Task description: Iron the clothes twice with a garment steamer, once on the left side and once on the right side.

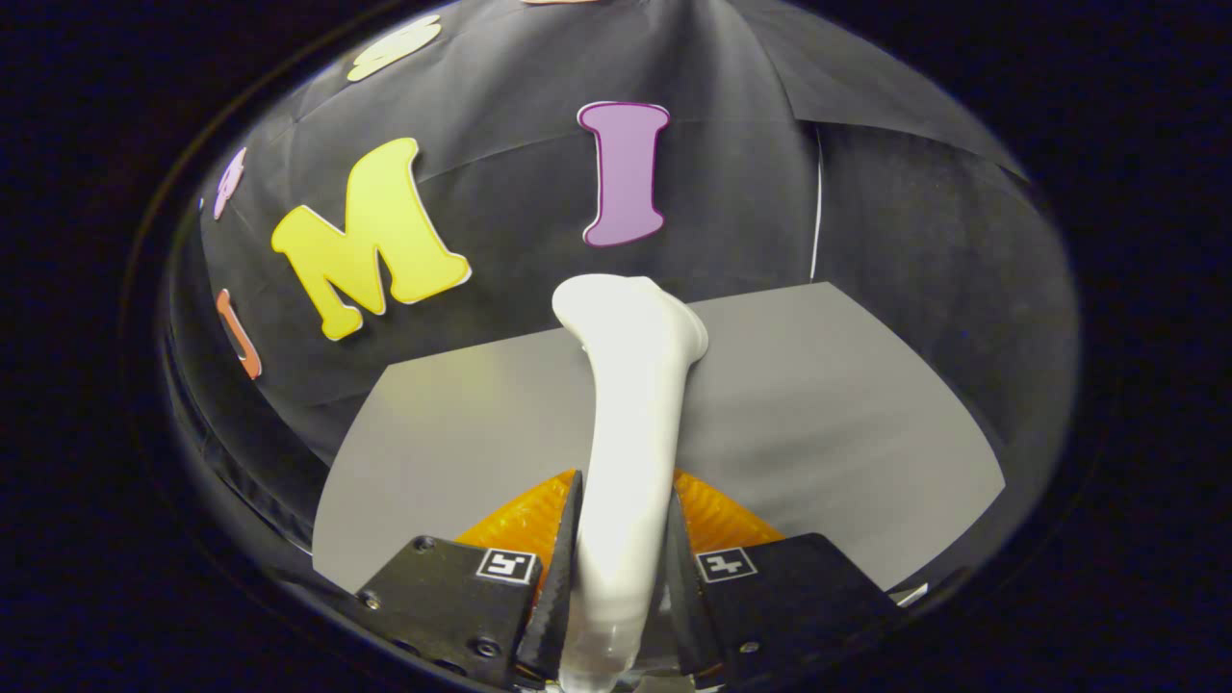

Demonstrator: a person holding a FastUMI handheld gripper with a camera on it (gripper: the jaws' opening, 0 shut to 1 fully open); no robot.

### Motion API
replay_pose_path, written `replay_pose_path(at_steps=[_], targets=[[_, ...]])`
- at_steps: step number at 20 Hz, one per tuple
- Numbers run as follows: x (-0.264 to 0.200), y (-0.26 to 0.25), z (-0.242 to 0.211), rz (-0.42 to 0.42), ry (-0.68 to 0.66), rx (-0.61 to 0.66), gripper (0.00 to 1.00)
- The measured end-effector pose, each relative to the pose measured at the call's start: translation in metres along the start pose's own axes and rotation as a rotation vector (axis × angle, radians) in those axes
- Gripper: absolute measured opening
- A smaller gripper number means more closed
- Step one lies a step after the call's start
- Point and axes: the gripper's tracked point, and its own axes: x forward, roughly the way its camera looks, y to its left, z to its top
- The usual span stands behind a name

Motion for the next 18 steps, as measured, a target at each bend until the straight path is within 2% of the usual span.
replay_pose_path(at_steps=[5, 10, 18], targets=[[-0.004, 0.014, -0.002, 0.035, 0.000, 0.007, 0.36], [-0.034, 0.028, 0.007, 0.028, -0.109, -0.005, 0.35], [-0.117, 0.067, -0.002, 0.005, -0.285, -0.018, 0.35]])
